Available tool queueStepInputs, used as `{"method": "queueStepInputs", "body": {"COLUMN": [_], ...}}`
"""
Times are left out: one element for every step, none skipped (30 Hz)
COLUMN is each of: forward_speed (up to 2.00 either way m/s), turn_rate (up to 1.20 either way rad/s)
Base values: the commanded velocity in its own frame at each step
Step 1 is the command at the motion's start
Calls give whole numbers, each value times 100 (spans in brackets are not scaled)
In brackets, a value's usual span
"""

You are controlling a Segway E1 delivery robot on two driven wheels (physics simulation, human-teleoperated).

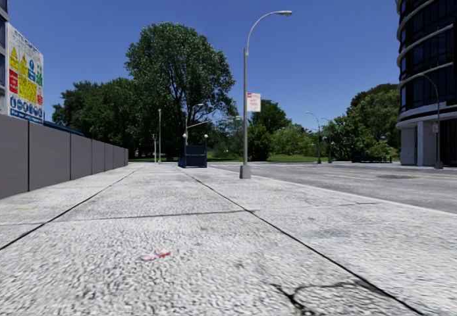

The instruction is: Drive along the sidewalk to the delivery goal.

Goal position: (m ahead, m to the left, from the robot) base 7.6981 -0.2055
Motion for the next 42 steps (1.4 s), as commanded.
{"method": "queueStepInputs", "body": {"forward_speed": [200, 200, 200, 200, 200, 200, 200, 200, 200, 200, 200, 200, 200, 200, 200, 200, 200, 200, 200, 200, 200, 200, 200, 200, 200, 200, 200, 200, 200, 200, 200, 200, 200, 200, 200, 200, 200, 200, 200, 200, 200, 200], "turn_rate": [0, 0, 0, 0, 0, 0, 0, 0, 0, 0, 0, 0, 0, 0, 0, 0, 0, 0, 0, 0, 0, 0, 0, 0, 0, 0, 0, 0, 0, 0, 0, 0, 0, 0, 0, 0, 0, 0, 0, 0, 0, 0]}}
